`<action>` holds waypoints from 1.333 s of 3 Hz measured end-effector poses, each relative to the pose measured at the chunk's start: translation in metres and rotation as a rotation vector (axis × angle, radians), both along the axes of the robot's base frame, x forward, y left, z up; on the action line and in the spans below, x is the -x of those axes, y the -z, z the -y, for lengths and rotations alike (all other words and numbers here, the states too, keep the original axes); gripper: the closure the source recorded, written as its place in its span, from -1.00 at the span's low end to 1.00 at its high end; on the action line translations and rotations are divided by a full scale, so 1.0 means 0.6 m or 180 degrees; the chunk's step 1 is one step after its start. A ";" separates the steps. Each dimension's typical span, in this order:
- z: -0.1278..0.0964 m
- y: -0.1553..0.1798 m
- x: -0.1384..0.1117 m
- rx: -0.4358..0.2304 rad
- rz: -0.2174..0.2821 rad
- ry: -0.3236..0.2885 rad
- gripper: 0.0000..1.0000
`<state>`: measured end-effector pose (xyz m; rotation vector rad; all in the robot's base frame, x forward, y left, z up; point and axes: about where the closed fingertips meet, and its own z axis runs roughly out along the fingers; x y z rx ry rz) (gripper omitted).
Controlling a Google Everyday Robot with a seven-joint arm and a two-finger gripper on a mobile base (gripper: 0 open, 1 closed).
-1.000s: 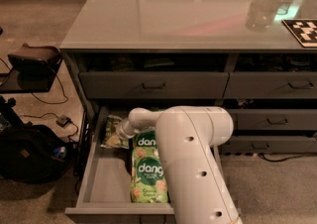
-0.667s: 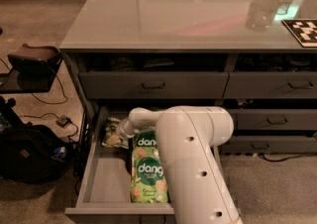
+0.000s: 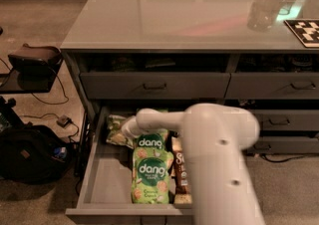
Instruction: Pick green jalapeno chip bag from middle drawer and place on counter
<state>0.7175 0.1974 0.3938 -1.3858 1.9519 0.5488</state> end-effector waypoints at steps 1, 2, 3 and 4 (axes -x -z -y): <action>0.044 -0.056 0.049 -0.0207 0.0467 -0.0133 1.00; 0.077 -0.100 0.109 -0.0400 0.0832 -0.0324 1.00; 0.106 -0.172 0.159 -0.0666 0.1112 -0.0514 1.00; 0.138 -0.270 0.192 -0.0814 0.1247 -0.0481 1.00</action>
Offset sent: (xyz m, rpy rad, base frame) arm -0.1053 -0.1112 0.1672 0.3711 -0.4321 0.0338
